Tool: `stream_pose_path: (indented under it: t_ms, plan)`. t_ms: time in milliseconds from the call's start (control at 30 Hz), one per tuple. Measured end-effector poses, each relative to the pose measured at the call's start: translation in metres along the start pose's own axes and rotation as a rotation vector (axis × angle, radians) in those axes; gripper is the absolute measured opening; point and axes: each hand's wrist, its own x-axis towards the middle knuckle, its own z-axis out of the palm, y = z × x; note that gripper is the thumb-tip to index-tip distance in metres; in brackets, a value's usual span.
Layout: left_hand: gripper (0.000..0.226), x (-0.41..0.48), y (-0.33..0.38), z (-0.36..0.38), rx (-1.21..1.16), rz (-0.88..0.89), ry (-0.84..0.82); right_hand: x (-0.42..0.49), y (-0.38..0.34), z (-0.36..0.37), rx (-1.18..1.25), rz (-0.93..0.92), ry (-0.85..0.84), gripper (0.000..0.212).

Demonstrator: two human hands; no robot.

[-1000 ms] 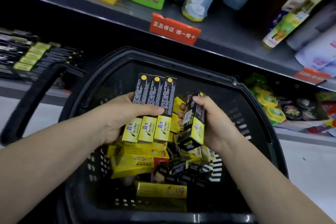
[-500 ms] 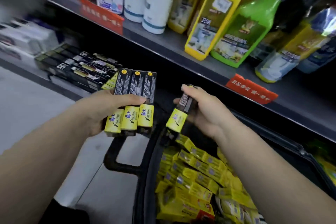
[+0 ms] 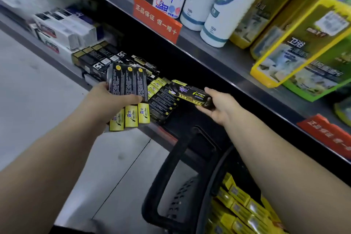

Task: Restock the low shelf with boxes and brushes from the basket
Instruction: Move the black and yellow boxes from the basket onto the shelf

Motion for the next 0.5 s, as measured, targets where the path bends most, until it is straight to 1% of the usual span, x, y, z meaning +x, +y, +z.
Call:
stream_pose_path:
  t_ms: [133,233,333,400,500]
  plan:
    - [0.049,0.013,-0.008,0.006,0.06,0.053,0.039,0.048,-0.004,0.021,-0.077,0.001,0.065,0.016]
    - [0.062,0.023,-0.011,0.009,0.028,0.016,0.036,0.081,-0.01,0.037,-0.162,-0.023,0.097,0.014]
    - [0.07,0.034,-0.015,0.015,0.023,-0.013,0.039,0.109,-0.012,0.05,-0.205,-0.064,0.118,0.027]
    - [0.068,0.04,-0.018,0.018,0.025,-0.02,0.037,0.125,-0.01,0.057,-0.253,-0.082,0.106,0.03]
    - [0.063,0.048,-0.022,0.022,0.011,-0.027,0.037,0.144,0.002,0.065,-0.381,-0.073,0.037,0.029]
